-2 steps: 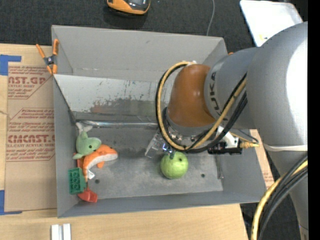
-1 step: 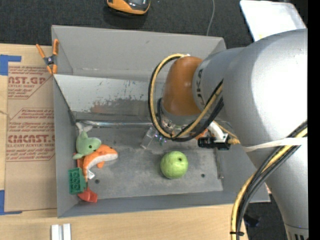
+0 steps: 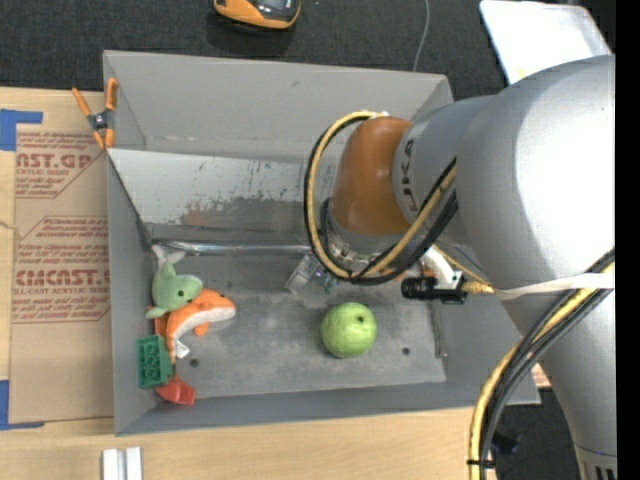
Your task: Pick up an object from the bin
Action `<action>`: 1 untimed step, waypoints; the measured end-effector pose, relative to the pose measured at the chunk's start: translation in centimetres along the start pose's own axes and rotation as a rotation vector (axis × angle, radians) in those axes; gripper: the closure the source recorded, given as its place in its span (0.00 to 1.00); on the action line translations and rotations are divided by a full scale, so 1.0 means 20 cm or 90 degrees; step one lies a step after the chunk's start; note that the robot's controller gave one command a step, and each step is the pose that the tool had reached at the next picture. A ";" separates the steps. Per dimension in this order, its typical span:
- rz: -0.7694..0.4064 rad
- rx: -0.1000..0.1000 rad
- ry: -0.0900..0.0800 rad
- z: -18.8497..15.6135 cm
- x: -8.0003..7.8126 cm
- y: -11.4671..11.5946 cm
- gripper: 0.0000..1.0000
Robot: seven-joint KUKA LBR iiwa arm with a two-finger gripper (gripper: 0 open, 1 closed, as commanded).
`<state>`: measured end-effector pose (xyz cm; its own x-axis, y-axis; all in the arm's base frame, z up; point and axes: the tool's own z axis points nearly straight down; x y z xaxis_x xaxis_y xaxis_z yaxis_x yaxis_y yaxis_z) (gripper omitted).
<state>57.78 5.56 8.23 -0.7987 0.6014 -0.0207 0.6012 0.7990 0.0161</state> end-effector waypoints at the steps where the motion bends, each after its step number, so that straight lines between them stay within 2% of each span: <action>1: 0.038 -0.003 0.002 0.01 -0.18 -0.23 1.00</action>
Offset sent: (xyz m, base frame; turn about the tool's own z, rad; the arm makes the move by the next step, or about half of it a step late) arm -0.0584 -0.0766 0.0351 -0.3339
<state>57.97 -0.28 8.06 -0.7610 0.6485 -0.0170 0.6481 0.7612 0.0223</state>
